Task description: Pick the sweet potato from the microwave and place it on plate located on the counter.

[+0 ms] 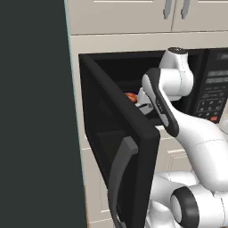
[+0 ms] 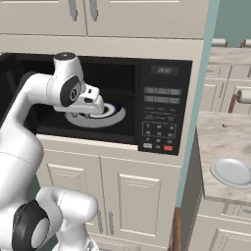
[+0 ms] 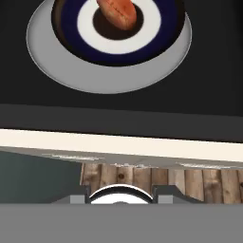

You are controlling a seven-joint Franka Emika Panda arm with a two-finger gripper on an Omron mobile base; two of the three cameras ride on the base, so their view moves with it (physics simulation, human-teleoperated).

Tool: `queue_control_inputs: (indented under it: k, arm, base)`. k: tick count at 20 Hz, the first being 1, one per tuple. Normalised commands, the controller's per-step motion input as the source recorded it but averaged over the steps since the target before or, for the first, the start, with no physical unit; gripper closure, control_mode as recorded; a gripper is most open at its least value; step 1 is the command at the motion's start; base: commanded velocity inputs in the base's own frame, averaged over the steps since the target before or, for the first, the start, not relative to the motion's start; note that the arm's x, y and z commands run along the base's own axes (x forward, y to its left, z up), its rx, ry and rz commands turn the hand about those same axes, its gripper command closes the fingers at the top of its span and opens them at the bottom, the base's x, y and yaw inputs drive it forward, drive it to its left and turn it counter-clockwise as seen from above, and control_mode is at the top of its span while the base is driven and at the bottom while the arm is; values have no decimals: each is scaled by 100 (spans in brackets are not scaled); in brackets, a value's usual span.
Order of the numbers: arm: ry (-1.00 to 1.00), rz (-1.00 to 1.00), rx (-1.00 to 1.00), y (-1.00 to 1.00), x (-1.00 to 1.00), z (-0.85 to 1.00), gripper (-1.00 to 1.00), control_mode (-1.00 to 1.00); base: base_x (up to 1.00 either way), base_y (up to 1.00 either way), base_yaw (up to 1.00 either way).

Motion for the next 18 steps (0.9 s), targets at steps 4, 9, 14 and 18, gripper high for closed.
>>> queue_control_inputs:
  k: [4,9,14,18]
  arm:
    - [0,0,-2,0,-2,-3,-100,-100]
    - [-5,0,4,-1,24,-24,-100,-100]
    - [-8,0,0,18,82,-2,-100,-100]
    - [-28,6,0,15,52,-10,-100,-100]
  base:
    - [0,0,0]
    - [0,0,0]
    - [0,0,0]
    - [0,0,0]
